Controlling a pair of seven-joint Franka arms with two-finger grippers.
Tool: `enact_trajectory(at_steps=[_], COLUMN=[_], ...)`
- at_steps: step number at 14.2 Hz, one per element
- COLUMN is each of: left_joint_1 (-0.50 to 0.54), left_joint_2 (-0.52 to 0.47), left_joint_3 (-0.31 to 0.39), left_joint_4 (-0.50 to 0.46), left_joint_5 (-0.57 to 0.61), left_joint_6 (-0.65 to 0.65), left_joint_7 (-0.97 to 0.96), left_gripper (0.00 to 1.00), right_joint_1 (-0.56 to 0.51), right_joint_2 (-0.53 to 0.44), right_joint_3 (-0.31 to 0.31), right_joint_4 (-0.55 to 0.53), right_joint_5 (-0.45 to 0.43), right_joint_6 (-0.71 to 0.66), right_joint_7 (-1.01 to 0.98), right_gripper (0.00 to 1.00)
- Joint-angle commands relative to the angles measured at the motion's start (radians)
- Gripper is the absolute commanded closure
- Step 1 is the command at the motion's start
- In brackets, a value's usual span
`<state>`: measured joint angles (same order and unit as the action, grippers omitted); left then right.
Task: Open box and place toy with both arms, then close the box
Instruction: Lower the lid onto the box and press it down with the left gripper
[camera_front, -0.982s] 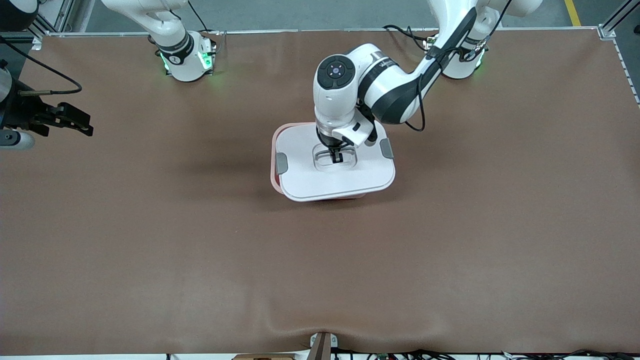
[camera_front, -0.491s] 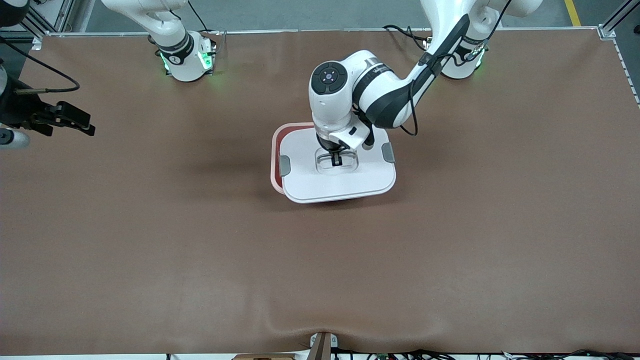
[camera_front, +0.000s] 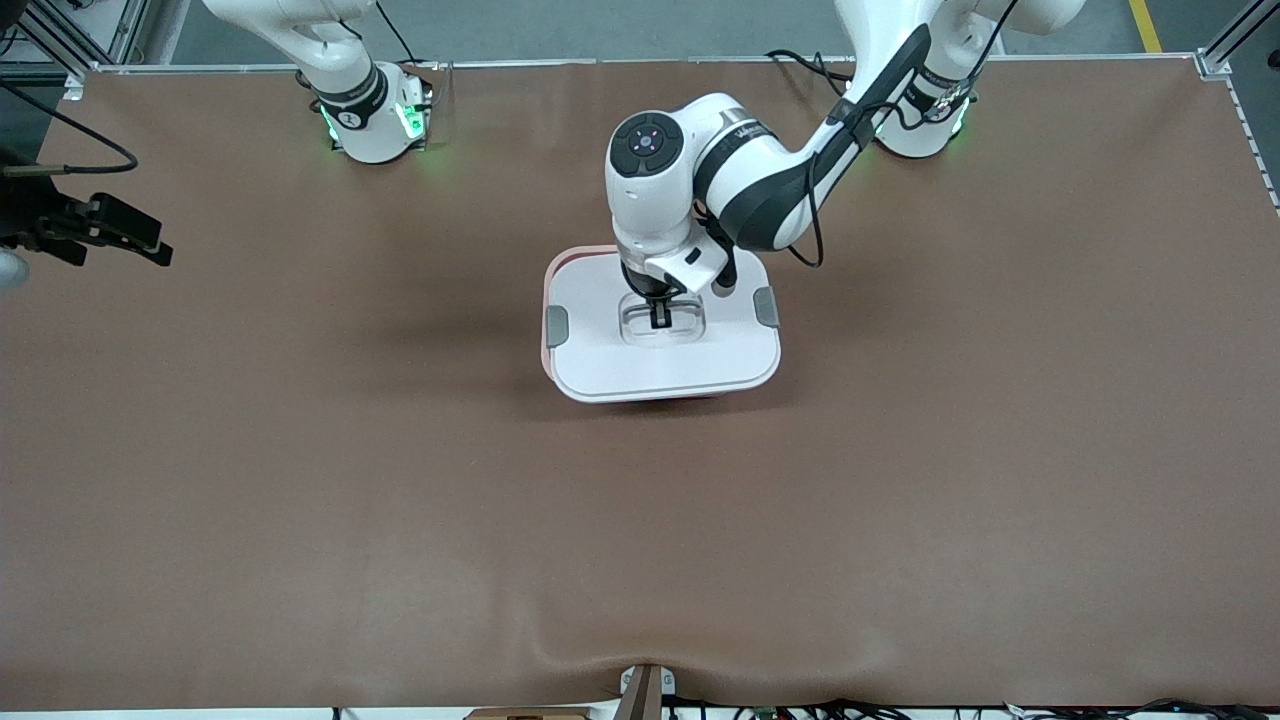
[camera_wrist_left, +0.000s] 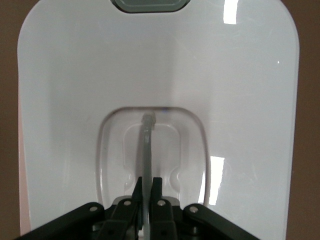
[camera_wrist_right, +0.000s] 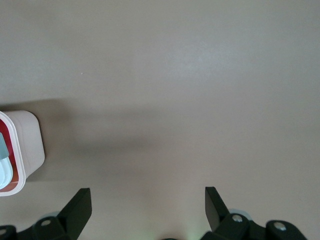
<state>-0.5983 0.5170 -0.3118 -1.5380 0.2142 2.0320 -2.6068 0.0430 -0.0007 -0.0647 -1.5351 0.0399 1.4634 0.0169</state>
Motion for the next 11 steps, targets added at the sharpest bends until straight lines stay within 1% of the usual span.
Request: enact_trajectory(at_steps=[1,6,11], left_joint_1=[-0.017,-0.031,-0.035], left_joint_2=[0.012,0.029,0.049], left_joint_3=[-0.006,-0.006,-0.006], left_joint_4=[0.027,0.026,0.022], left_joint_5=[0.022,0.033,0.034], left_joint_6=[-0.015,-0.012,0.020], left_joint_7=[0.010,0.011,0.011], left_gripper=[1.00,1.00,1.00], right_joint_1=[-0.012,-0.014,-0.020], right_joint_2=[-0.007,-0.002,-0.002], right_joint_3=[0.002,0.002,-0.010], right_joint_4=[0.009,0.013,0.027], right_joint_5=[0.011,0.011,0.009], right_joint_6=[-0.020,-0.021,-0.021], right_joint_7=[0.001,0.017,0.017], right_gripper=[0.00,0.00,0.00])
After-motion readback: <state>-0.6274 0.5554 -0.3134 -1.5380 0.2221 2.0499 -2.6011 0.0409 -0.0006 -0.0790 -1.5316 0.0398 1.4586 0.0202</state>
